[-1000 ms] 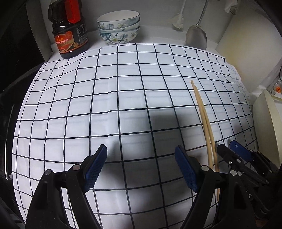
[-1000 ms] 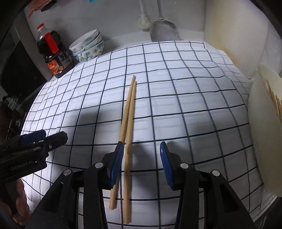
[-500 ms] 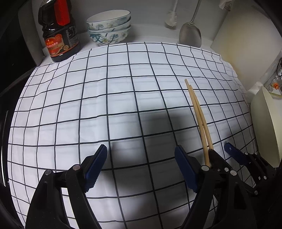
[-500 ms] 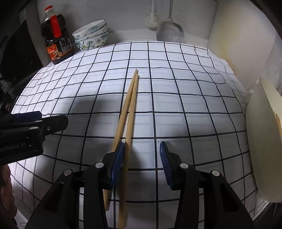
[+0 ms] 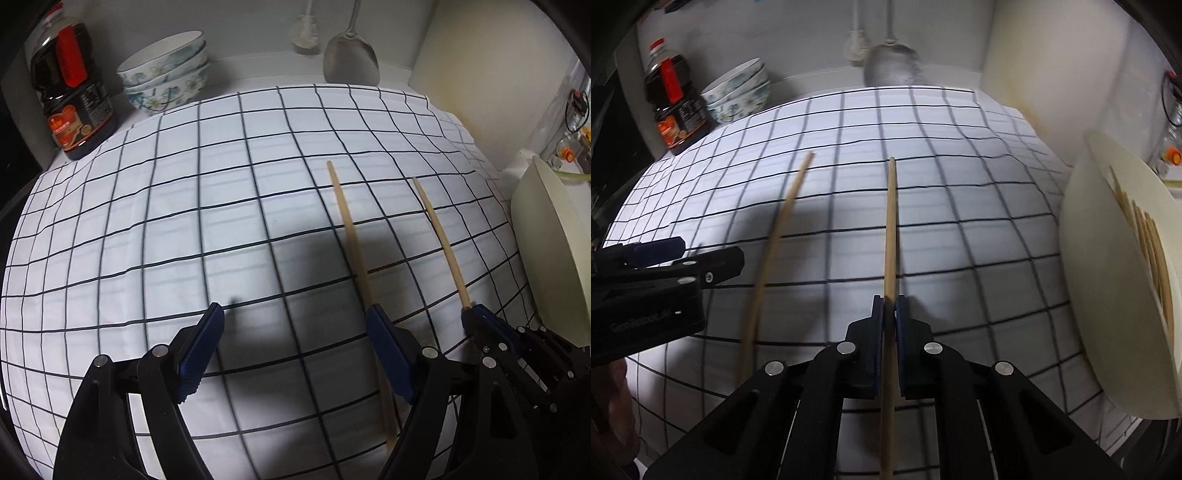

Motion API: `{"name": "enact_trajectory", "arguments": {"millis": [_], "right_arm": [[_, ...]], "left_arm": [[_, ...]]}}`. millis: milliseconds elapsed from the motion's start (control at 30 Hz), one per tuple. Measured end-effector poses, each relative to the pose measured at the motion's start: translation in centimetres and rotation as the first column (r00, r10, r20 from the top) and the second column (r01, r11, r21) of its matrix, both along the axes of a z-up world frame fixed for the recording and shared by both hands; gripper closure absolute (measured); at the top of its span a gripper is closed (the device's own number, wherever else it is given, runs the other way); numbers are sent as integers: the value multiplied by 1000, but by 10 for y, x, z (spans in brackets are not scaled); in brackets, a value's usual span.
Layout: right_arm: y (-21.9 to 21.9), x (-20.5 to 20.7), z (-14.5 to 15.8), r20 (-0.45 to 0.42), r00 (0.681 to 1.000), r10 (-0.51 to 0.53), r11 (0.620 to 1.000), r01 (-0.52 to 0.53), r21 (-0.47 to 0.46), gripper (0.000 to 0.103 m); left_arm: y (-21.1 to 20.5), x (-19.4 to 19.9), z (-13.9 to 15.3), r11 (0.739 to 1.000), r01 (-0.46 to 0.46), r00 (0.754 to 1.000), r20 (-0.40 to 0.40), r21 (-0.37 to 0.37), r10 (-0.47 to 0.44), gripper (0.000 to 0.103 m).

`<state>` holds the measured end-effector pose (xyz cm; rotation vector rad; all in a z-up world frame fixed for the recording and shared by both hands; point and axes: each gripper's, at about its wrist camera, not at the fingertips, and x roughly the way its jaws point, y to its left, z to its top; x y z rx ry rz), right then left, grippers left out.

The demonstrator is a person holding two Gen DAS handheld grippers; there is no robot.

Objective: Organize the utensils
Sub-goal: 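Close the right tool on one chopstick while the left tool grasps the other, then lift both chopsticks and carry both tools over the cream basin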

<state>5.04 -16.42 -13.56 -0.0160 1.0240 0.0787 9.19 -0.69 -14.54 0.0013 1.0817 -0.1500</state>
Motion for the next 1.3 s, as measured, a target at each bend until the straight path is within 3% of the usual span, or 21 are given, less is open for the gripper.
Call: {"name": "enact_trajectory", "arguments": {"millis": [200,333,500,600,667,733,933,1100,1300], "right_arm": [[-11,-2,1,-3,1000,1,1000,-1,23,96],[-10,-1,-1,-2,1000,10,1000,-10,2,74],[-3,-1,-2,19,999,28,999,-28,-29,73],[-1,-1,-2,23,999,40,999,-40,-24,78],[5,-2,-2,24,997,67,997,-66,-39,88],[9,-2,-2,25,996,85,995,-83,-55,96],[3,-2,0,0,996,95,995,-95,-16,97],[-9,-7,16,1,999,47,995,-47,84,97],[-19,-16,56,49,998,33,989,-40,145,97]], "left_arm": [[-18,4,-7,999,28,1000,3,30,-28,25],[-24,4,-11,998,34,999,15,57,-35,24],[-28,2,-12,997,41,998,40,69,-44,28],[-34,-4,-9,995,74,996,53,72,-77,51],[-40,-9,-7,993,95,993,61,76,-100,76],[-46,-10,-6,991,111,991,61,79,-116,93],[-42,-8,-5,993,110,994,17,36,-110,96],[-28,-10,2,997,78,996,-39,-16,-78,96],[-22,-21,42,997,74,997,7,-16,-74,96]]}}
